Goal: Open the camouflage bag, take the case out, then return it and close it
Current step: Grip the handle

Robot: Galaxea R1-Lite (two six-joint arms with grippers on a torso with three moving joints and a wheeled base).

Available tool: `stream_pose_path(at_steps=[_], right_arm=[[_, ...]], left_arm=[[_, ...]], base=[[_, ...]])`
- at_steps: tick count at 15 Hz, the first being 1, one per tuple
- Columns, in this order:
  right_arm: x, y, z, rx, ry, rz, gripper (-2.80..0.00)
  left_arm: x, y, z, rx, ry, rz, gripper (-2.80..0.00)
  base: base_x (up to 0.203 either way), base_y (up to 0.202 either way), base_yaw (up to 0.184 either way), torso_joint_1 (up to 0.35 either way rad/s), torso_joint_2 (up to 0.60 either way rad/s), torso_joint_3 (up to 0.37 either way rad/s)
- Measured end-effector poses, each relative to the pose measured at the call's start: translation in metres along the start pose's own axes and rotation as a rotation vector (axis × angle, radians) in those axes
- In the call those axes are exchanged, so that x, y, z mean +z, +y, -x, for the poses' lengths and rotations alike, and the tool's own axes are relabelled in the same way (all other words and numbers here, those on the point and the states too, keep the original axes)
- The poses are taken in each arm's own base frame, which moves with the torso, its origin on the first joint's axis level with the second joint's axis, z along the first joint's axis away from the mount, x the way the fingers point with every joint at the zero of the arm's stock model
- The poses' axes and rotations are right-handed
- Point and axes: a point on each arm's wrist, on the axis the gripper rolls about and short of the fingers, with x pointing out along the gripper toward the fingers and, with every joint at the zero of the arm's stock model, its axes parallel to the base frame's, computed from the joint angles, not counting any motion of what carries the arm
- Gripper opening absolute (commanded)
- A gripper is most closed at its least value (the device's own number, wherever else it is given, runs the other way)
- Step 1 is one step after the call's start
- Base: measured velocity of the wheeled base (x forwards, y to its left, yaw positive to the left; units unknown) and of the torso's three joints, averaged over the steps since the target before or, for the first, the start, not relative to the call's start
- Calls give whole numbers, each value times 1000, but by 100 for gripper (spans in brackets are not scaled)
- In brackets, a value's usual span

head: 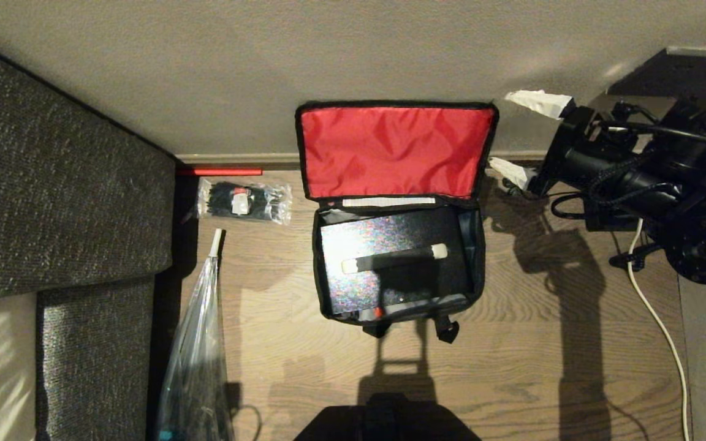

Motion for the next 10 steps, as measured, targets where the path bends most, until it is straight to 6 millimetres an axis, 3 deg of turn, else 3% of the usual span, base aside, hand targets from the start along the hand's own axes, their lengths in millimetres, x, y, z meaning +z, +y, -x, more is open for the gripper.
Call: stream_pose_path(at_steps=[1,10], right_arm=[[-3,0,6,-10,4,4,-280],[-35,14,62,-17,164,15,-280]], left_arm=[[0,0,0,0,0,0,-280],[0,0,0,0,0,0,-280]], base=[[0,0,0,0,0,0],[0,0,0,0,0,0]])
